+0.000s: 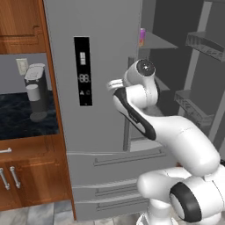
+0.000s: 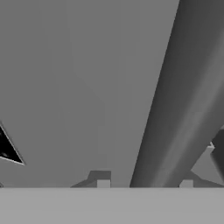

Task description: Open the fridge, grab two sodas, and place both sodas inside the bowl with ice on the dining counter.

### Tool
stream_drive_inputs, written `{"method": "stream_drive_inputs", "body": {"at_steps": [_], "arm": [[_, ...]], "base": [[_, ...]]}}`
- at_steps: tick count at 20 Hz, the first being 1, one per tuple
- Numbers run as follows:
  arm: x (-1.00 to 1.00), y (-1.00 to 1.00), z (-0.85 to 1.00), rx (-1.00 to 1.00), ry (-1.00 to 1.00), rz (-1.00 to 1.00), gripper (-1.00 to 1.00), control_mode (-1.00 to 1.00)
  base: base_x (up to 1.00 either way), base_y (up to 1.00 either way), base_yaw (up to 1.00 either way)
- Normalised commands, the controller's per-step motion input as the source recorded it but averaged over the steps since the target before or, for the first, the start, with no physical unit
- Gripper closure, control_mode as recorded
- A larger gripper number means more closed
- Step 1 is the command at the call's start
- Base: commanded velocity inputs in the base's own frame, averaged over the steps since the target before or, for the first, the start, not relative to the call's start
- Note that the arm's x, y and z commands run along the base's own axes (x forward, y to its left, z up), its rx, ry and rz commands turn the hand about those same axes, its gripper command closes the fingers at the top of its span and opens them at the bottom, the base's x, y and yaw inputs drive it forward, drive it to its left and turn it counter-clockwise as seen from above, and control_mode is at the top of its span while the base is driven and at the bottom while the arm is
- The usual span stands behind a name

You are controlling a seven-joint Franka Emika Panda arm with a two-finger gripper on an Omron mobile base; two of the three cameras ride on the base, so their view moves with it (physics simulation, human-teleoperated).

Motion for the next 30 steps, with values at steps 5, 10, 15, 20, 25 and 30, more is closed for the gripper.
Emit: {"method": "stream_drive_inputs", "body": {"at_steps": [5,10,15,20,25,30], "arm": [[-0.64,1.0,-0.11,-0.04,0.0,0.16,1.0,-1.0],[-0.62,1.0,-0.11,-0.03,0.0,0.13,1.0,-1.0],[-0.61,1.0,-0.14,-0.02,0.0,0.09,-1.0,-1.0],[-0.53,0.99,-0.16,-0.04,0.01,0.05,-1.0,-1.0],[-0.98,0.12,-0.02,0.12,0.0,0.0,-1.0,-1.0],[-1.0,-0.74,0.07,0.35,0.0,-0.1,-1.0,-1.0]], "base": [[0.0,0.0,0.0],[0.0,0.0,0.0],[0.0,0.0,0.0],[0.0,0.0,0.0],[0.0,0.0,0.0],[0.0,0.0,0.0]]}}
